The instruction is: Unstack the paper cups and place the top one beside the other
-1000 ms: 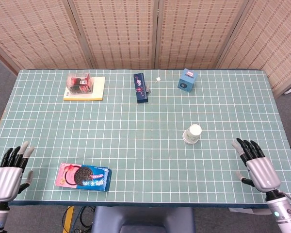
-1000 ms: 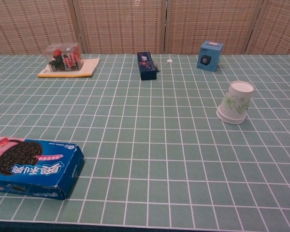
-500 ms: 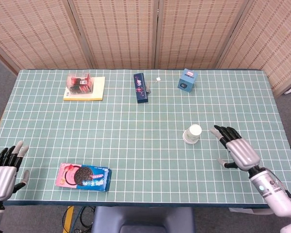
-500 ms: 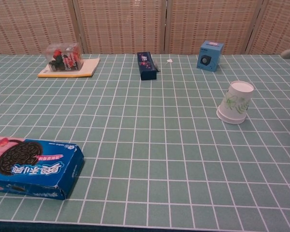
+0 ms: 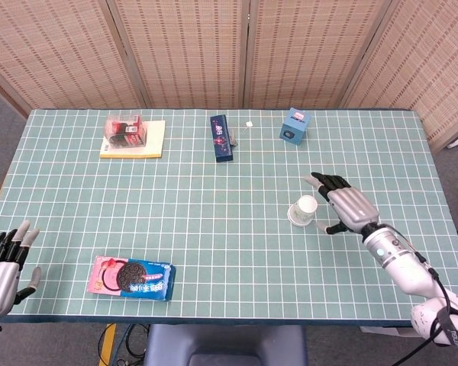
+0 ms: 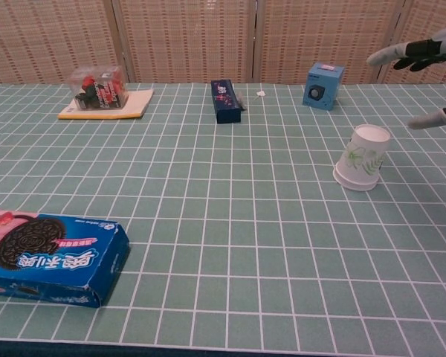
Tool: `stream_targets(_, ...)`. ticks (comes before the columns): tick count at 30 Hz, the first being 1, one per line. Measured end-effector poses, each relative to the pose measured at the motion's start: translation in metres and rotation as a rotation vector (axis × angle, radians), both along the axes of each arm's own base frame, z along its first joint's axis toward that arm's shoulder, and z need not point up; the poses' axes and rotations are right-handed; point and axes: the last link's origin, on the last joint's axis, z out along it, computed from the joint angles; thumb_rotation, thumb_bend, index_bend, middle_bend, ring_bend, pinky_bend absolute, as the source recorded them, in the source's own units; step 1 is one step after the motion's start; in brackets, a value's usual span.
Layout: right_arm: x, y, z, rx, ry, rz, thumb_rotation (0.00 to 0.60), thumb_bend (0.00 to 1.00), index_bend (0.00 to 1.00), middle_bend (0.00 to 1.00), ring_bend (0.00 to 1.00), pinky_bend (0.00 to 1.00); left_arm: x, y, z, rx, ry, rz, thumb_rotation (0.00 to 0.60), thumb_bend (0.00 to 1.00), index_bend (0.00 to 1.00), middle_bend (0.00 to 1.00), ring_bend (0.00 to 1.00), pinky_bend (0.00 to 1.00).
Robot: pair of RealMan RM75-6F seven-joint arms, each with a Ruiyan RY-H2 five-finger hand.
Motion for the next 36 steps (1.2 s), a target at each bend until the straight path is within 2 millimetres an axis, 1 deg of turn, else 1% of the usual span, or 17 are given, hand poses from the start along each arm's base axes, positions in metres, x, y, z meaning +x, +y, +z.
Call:
stream_targets(10,0.004,-0.01,-0.003,0.055,0.054,-0.084,0.6,0.26,0.05,0.0,0.0,0.0,0.001,-0.002,0.001,-0.006,-0.009,-0.012,0.6,0.49,0.0,0.0,0.0,0.0)
stream_targets(16,-0.004,-0.014,-0.009,0.081,0.087,-0.116,0.6,0.26,0.05,0.0,0.0,0.0,0.001,-0.002,0.002,-0.002,-0.012,-0.014,0.6,0.49,0.0,0.0,0.0,0.0)
stream_targets(25,-0.009,-0.021,-0.019,0.09,0.1,-0.13,0.6,0.27,0.06,0.0,0.0,0.0,0.001,-0.002,0.003,0.004,-0.015,-0.015,0.6,0.5,0.0,0.0,0.0,0.0)
stream_targets(36,-0.013,-0.028,-0.026,0.09,0.086,-0.149,0.6,0.27,0.07,0.0,0.0,0.0,0.001,-0.003,0.003,0.004,-0.015,-0.014,0.6,0.5,0.0,0.0,0.0,0.0)
